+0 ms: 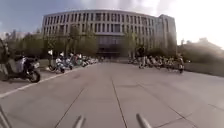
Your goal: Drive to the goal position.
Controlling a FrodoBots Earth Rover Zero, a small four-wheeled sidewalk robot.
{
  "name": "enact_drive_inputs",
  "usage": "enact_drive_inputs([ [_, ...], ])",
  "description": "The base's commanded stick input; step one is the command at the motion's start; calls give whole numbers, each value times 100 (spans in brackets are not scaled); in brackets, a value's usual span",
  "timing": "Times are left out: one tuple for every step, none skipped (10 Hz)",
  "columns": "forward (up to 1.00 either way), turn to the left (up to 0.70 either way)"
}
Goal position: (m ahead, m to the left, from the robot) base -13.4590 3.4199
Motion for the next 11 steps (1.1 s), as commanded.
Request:
enact_drive_inputs([
  [100, 0],
  [100, 0],
  [100, 0],
  [100, 0],
  [100, 0],
  [100, 0],
  [100, 0],
  [100, 0],
  [100, 0],
  [100, 0],
  [100, 0],
])
